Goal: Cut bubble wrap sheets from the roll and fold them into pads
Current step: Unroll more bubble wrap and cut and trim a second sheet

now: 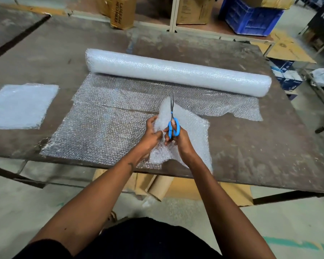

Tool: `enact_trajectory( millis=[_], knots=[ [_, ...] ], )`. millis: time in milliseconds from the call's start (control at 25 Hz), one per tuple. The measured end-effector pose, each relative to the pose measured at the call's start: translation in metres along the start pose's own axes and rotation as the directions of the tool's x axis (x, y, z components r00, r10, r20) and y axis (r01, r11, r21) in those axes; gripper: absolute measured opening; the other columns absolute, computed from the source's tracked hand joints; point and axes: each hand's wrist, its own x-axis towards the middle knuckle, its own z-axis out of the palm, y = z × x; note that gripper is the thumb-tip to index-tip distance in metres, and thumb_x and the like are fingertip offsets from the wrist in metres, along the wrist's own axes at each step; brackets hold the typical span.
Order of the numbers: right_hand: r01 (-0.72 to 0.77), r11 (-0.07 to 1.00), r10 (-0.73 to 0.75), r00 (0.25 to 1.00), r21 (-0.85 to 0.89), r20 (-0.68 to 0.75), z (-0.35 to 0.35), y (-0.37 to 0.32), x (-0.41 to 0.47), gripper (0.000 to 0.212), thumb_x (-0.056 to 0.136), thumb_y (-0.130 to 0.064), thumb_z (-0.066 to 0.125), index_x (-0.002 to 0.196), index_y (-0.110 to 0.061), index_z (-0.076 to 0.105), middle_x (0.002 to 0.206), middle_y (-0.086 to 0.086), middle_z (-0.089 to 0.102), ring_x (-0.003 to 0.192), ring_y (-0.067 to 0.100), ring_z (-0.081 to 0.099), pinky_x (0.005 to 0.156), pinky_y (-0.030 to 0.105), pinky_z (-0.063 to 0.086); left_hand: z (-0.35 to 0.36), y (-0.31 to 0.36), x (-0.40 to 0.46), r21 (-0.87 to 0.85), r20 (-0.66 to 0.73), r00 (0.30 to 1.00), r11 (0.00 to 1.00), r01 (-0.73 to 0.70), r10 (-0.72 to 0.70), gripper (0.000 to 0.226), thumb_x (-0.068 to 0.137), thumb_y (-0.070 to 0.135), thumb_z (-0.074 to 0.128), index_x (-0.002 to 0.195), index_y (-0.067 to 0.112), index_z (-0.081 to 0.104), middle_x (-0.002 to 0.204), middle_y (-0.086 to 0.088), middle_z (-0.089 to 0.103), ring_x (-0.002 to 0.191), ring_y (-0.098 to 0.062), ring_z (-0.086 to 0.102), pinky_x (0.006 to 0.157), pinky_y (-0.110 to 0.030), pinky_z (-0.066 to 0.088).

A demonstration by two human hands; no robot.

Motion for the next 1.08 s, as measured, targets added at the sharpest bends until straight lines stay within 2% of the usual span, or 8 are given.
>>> enact_trajectory(
  millis=[120, 200, 320, 520, 640, 800, 960, 1080],
  knots=[
    [0.086, 0.984, -0.082, 0.996, -0.158, 0.030, 0.054, 0.004, 0.009, 0.055, 0.101, -0.065, 0.054, 0.096, -0.012, 0.066, 0.074, 0.010, 0.063, 0.072, 0.021, 0.060, 0.075, 0.040, 0.050, -0.049, 0.002, -0.004, -0.121, -0.016, 1.000, 0.993, 0.019, -0.021, 0.070, 0.102, 0.002, 0.062, 0.154, 0.038, 0.031, 0.138, -0.011, 0.064, 0.109, -0.017, 0.073, 0.071, -0.028, 0.061],
    [0.097, 0.954, -0.085, 0.995, -0.284, 0.053, 0.088, 0.009, 0.012, 0.052, 0.102, -0.064, 0.056, 0.094, -0.013, 0.063, 0.080, 0.014, 0.066, 0.076, 0.019, 0.062, 0.079, 0.037, 0.049, -0.083, 0.000, -0.003, -0.144, -0.020, 0.999, 0.988, 0.046, -0.050, 0.066, 0.102, 0.008, 0.066, 0.150, 0.041, 0.034, 0.129, -0.012, 0.068, 0.094, -0.013, 0.074, 0.067, -0.025, 0.059],
    [0.080, 0.905, -0.070, 0.997, -0.419, 0.040, 0.145, 0.014, 0.019, 0.040, 0.107, -0.053, 0.054, 0.091, -0.017, 0.060, 0.086, 0.012, 0.068, 0.083, 0.025, 0.066, 0.078, 0.038, 0.048, -0.135, 0.002, 0.006, -0.125, -0.025, 0.995, 0.988, 0.089, -0.092, 0.060, 0.104, 0.012, 0.064, 0.146, 0.041, 0.033, 0.128, -0.008, 0.064, 0.096, -0.014, 0.068, 0.064, -0.020, 0.057],
    [0.014, 0.905, -0.031, 0.999, -0.424, -0.035, 0.209, 0.038, 0.034, 0.039, 0.107, -0.052, 0.054, 0.092, -0.017, 0.057, 0.082, 0.009, 0.062, 0.075, 0.019, 0.057, 0.073, 0.037, 0.041, -0.195, -0.001, 0.019, -0.035, -0.032, 0.984, 0.984, 0.175, -0.176, 0.051, 0.108, 0.017, 0.055, 0.153, 0.024, 0.032, 0.109, -0.003, 0.065, 0.087, -0.013, 0.065, 0.063, -0.020, 0.058],
    [0.031, 0.880, -0.050, 0.998, -0.475, -0.026, 0.225, 0.052, 0.036, 0.031, 0.108, -0.046, 0.053, 0.088, -0.022, 0.054, 0.071, -0.007, 0.051, 0.065, 0.006, 0.045, 0.069, 0.037, 0.036, -0.218, -0.008, 0.020, -0.024, 0.025, 0.980, 0.980, 0.199, -0.199, 0.052, 0.103, 0.018, 0.062, 0.148, 0.015, 0.036, 0.107, -0.006, 0.067, 0.089, -0.016, 0.068, 0.070, -0.028, 0.060],
    [0.039, 0.883, -0.063, 0.997, -0.468, -0.035, 0.229, 0.057, 0.029, 0.028, 0.109, -0.041, 0.055, 0.084, -0.030, 0.050, 0.072, -0.010, 0.048, 0.064, 0.004, 0.041, 0.065, 0.031, 0.033, -0.226, -0.021, 0.025, 0.057, 0.048, 0.978, 0.978, 0.202, -0.204, 0.057, 0.099, 0.007, 0.065, 0.149, 0.009, 0.037, 0.117, -0.016, 0.069, 0.095, -0.022, 0.072, 0.076, -0.036, 0.062],
    [0.034, 0.907, -0.067, 0.996, -0.420, -0.063, 0.218, 0.066, 0.025, 0.033, 0.108, -0.050, 0.054, 0.096, -0.021, 0.061, 0.086, 0.005, 0.063, 0.077, 0.016, 0.056, 0.075, 0.039, 0.045, -0.228, -0.019, 0.020, 0.342, 0.107, 0.975, 0.928, 0.147, -0.194, 0.080, 0.097, 0.013, 0.074, 0.157, 0.016, 0.021, 0.141, -0.014, 0.060, 0.116, -0.024, 0.067, 0.099, -0.045, 0.060],
    [0.018, 0.932, -0.061, 0.992, -0.362, -0.107, 0.206, 0.080, 0.023, 0.040, 0.101, -0.062, 0.055, 0.098, -0.024, 0.063, 0.094, 0.008, 0.069, 0.092, 0.035, 0.066, 0.085, 0.055, 0.052, -0.226, -0.020, 0.011, 0.711, 0.094, 0.995, 0.701, -0.055, -0.017, 0.110, 0.086, 0.022, 0.087, 0.164, 0.015, 0.010, 0.154, -0.014, 0.037, 0.139, -0.027, 0.042, 0.117, -0.044, 0.041]
  ],
)
